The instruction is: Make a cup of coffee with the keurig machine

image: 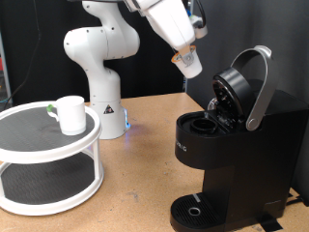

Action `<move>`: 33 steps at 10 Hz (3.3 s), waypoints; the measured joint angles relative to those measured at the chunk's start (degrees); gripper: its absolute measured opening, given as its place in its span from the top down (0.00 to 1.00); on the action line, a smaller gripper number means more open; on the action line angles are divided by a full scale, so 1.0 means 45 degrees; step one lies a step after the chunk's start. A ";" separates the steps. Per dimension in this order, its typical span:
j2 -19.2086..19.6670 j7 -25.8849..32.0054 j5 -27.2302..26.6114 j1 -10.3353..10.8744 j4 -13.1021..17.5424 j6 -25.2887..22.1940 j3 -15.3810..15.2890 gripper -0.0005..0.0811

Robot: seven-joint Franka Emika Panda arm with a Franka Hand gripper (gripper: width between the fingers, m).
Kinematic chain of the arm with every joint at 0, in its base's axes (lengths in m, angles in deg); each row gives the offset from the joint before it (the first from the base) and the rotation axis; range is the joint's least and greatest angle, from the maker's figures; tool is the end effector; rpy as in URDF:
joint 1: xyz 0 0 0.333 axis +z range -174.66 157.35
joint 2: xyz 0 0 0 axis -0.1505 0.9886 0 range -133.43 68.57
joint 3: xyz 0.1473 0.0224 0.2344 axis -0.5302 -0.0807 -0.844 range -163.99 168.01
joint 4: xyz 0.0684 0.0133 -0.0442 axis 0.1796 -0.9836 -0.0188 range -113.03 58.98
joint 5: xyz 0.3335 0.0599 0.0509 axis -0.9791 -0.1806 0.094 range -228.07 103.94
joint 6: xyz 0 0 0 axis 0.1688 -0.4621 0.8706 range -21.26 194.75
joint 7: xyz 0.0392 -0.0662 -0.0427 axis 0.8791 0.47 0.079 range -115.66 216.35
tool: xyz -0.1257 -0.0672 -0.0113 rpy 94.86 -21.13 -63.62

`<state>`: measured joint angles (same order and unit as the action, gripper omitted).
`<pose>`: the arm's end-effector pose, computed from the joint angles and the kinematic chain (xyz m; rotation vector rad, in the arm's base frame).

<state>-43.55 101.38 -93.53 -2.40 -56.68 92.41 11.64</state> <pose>0.4738 0.0202 0.4717 -2.5225 -0.8281 -0.4165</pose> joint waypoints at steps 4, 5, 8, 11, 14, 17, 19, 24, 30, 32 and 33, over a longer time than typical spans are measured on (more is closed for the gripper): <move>0.0008 0.0000 0.0236 0.0007 -0.0899 0.1044 -0.0410 0.46; 0.0008 0.0008 0.0242 0.0009 -0.1093 0.1229 -0.0533 0.46; 0.0000 0.0129 0.0243 0.0014 -0.1637 0.1830 -0.0877 0.46; 0.0000 0.0134 0.0266 0.0014 -0.2109 0.2491 -0.1127 0.46; 0.0023 0.0051 0.0465 0.0014 -0.2572 0.3188 -0.1400 0.46; 0.0124 -0.0046 0.0605 0.0014 -0.2911 0.3748 -0.1681 0.46; 0.0197 -0.0183 0.0603 0.0014 -0.2981 0.4016 -0.1829 0.46; 0.0659 -0.0780 0.0798 0.0013 -0.2838 0.4115 -0.2049 0.46; 0.1351 -0.0985 0.1127 0.0015 -0.2543 0.4236 -0.2189 0.46; 0.1482 -0.1225 0.1450 0.0015 -0.2494 0.4233 -0.2320 0.46; 0.1499 -0.1243 0.1547 0.0015 -0.2485 0.4233 -0.2347 0.46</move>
<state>-36.81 95.78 -86.56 -2.33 -67.87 111.46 1.08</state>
